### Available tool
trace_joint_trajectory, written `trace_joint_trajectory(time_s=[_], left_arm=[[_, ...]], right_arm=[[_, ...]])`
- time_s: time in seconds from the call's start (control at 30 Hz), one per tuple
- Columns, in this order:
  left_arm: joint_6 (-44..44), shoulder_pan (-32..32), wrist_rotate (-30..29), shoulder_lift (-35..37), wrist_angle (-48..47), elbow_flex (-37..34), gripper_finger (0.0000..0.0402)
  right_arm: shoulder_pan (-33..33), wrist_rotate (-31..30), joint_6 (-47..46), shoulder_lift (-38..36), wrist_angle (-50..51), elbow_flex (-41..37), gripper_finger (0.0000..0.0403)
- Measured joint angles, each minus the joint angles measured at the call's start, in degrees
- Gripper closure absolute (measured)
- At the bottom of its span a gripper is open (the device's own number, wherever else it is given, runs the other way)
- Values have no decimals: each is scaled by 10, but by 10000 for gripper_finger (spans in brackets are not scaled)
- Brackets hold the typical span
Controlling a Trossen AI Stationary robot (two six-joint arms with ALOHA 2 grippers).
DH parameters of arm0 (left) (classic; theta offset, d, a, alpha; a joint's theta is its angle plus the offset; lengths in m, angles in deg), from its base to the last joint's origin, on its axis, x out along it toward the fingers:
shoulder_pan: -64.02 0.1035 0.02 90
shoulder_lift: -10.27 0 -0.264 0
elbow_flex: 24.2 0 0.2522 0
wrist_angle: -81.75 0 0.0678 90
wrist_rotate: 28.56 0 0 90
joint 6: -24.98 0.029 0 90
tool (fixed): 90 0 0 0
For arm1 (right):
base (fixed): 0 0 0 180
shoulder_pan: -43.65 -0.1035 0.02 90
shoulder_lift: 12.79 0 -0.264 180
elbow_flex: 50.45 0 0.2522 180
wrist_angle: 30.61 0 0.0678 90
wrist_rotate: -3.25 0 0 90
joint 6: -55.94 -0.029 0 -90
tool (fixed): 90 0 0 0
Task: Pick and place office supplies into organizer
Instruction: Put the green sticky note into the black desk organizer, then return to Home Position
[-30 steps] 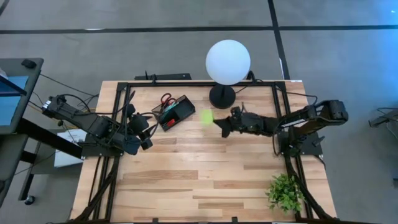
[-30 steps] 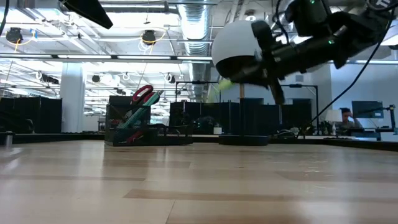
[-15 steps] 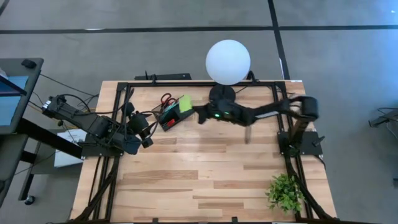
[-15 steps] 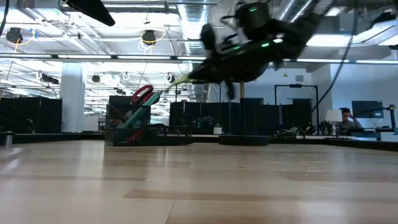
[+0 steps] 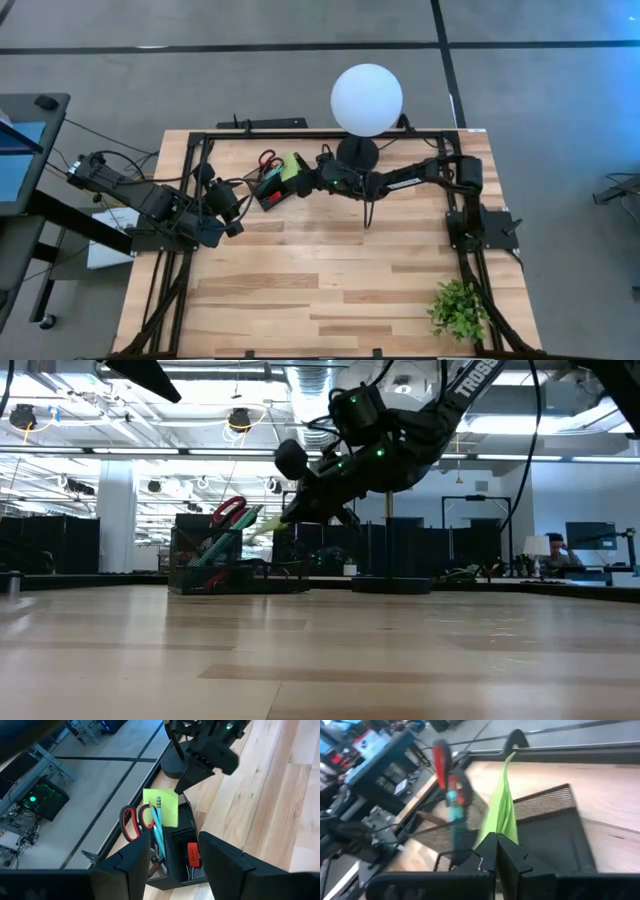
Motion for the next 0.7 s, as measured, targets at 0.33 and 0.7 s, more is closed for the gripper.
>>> trace_joint_trajectory(time_s=[0.33,0.7], left_arm=[[1,0,1,0,2,0,237],[-1,0,5,0,3,0,237]], right_arm=[[0,-20,-16,5,42,0,403],[0,-7,-19,5,42,0,365]])
